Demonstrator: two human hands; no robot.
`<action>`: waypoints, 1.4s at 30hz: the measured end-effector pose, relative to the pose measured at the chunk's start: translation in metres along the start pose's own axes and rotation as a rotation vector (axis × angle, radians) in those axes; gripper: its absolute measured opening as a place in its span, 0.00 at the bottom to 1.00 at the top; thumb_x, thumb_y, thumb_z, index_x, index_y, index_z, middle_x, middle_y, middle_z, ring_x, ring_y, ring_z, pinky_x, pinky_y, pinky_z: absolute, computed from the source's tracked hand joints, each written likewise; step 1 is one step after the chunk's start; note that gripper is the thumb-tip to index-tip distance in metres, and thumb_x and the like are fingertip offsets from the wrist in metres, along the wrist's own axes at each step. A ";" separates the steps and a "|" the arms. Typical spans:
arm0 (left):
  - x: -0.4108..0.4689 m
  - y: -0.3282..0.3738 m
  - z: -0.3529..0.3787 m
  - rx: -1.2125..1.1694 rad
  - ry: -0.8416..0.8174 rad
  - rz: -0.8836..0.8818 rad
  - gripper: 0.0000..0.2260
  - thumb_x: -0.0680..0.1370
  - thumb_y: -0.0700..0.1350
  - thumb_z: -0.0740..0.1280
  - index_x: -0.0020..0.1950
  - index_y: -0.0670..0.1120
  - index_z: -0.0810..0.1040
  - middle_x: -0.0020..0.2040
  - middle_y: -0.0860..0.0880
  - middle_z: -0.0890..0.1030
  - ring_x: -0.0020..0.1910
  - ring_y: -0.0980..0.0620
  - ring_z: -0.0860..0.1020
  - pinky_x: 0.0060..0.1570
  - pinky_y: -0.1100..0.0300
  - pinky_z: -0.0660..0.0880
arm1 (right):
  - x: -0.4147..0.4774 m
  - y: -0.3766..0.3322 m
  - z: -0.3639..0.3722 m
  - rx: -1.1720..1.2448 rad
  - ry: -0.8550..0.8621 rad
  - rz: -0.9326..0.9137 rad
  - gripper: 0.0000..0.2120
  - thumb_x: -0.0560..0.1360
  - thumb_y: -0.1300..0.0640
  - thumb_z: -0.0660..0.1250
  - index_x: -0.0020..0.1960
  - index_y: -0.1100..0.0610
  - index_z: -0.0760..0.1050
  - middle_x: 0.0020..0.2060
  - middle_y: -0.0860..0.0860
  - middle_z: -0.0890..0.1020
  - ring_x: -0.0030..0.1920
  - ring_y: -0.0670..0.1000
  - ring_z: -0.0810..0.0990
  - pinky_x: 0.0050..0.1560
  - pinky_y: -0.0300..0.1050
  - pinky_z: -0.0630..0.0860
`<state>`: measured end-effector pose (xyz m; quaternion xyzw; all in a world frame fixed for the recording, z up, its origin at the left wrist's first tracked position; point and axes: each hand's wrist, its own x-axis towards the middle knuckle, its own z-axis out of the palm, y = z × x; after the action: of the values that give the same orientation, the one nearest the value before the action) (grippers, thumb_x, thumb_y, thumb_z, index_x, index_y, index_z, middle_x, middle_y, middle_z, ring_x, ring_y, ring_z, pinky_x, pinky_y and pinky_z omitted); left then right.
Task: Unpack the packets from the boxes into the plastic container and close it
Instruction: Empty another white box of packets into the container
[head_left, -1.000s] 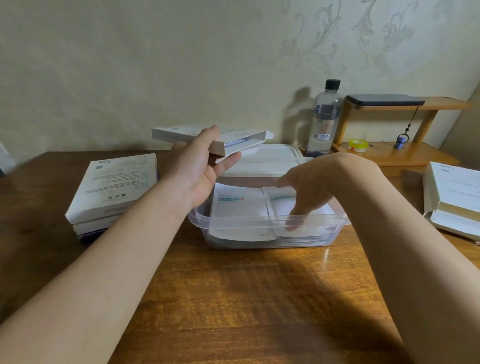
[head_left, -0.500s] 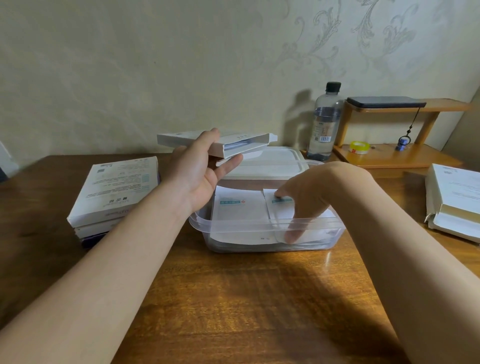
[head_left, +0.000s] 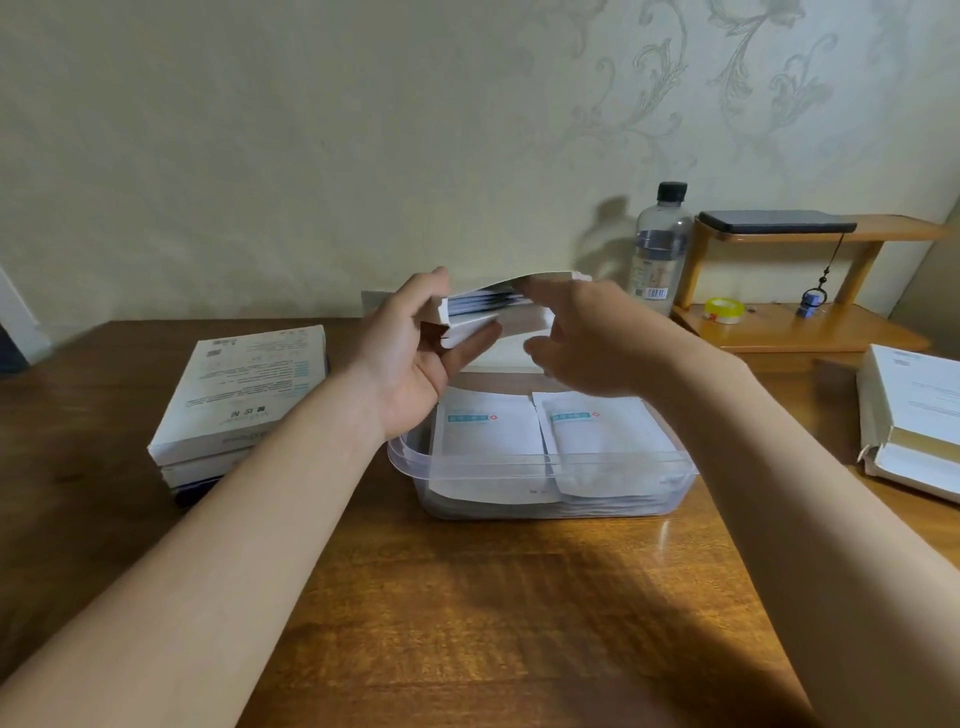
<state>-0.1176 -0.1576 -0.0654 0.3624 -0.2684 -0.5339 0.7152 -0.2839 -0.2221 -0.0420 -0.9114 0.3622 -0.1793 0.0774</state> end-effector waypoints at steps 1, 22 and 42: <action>-0.001 -0.001 0.001 0.040 -0.024 -0.005 0.11 0.82 0.42 0.65 0.62 0.38 0.78 0.55 0.38 0.84 0.47 0.46 0.85 0.45 0.56 0.84 | 0.001 -0.001 0.003 0.005 -0.016 0.003 0.19 0.78 0.57 0.62 0.68 0.50 0.71 0.44 0.47 0.78 0.47 0.52 0.77 0.48 0.48 0.77; -0.002 0.001 0.002 0.099 -0.005 -0.043 0.14 0.82 0.42 0.66 0.65 0.36 0.77 0.53 0.37 0.84 0.44 0.44 0.85 0.40 0.57 0.84 | 0.007 0.000 0.003 -0.170 0.144 0.077 0.06 0.77 0.48 0.69 0.50 0.47 0.82 0.34 0.49 0.82 0.33 0.54 0.82 0.42 0.51 0.82; 0.010 -0.001 -0.004 -0.051 0.138 0.017 0.21 0.80 0.39 0.68 0.71 0.34 0.73 0.59 0.35 0.80 0.47 0.41 0.83 0.36 0.55 0.83 | 0.002 0.016 -0.022 0.472 0.481 -0.198 0.07 0.74 0.54 0.74 0.41 0.46 0.77 0.42 0.50 0.79 0.42 0.39 0.77 0.43 0.28 0.70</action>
<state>-0.1121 -0.1665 -0.0683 0.3779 -0.2078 -0.5082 0.7455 -0.3015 -0.2353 -0.0261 -0.8307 0.2287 -0.4743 0.1805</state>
